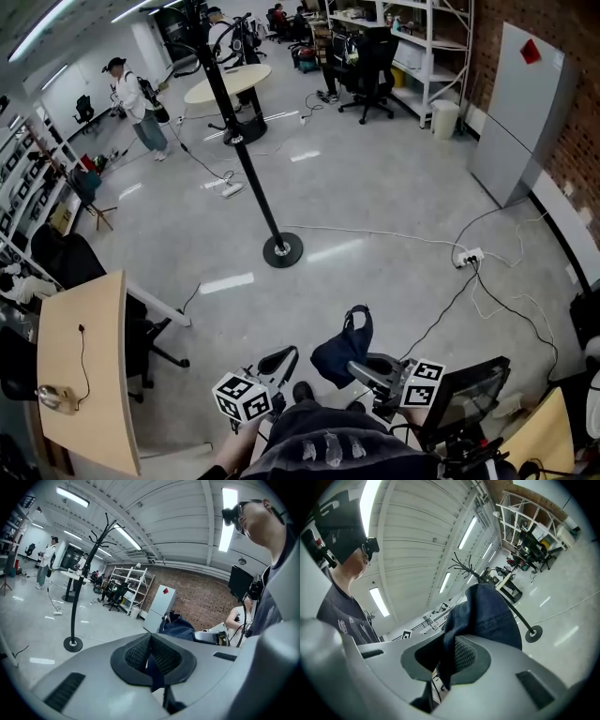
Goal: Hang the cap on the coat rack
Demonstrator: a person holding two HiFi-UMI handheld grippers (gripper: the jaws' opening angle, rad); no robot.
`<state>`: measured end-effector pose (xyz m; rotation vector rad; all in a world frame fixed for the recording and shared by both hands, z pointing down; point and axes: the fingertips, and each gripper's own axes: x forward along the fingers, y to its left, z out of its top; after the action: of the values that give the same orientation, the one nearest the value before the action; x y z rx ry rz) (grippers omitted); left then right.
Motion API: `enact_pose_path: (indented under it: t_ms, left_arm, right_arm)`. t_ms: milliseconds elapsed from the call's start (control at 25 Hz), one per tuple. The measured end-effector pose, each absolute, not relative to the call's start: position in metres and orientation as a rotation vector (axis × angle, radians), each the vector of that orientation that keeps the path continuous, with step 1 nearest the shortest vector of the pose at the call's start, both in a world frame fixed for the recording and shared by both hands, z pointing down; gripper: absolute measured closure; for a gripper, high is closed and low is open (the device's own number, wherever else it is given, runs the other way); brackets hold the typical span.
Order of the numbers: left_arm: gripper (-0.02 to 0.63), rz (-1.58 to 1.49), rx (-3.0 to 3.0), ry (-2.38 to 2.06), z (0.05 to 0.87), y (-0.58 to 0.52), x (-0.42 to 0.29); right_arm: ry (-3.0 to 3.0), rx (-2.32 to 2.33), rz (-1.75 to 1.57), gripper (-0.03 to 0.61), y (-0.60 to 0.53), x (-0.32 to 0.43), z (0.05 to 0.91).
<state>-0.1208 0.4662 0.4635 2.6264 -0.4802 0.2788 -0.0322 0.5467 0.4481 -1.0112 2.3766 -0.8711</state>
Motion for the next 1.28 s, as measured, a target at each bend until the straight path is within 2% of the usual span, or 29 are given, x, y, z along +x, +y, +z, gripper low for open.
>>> enact_pose_path:
  t_ms: [680, 1080, 1280]
  left_arm:
    - [0.606, 0.101, 2.609, -0.465, 0.451, 0.329, -0.202]
    - [0.606, 0.028, 2.608, -0.548, 0.458, 0.279, -0.268]
    - [0.606, 0.046, 2.586, -0.527, 0.461, 0.284, -0.274]
  right_arm:
    - [2.415, -1.083, -0.940, 0.546, 0.427, -0.122, 0.434]
    - [2.475, -1.030, -0.940, 0.546, 0.366, -0.173, 0.441]
    - [2.460, -1.037, -0.965, 0.546, 0.370, -0.181, 0.435]
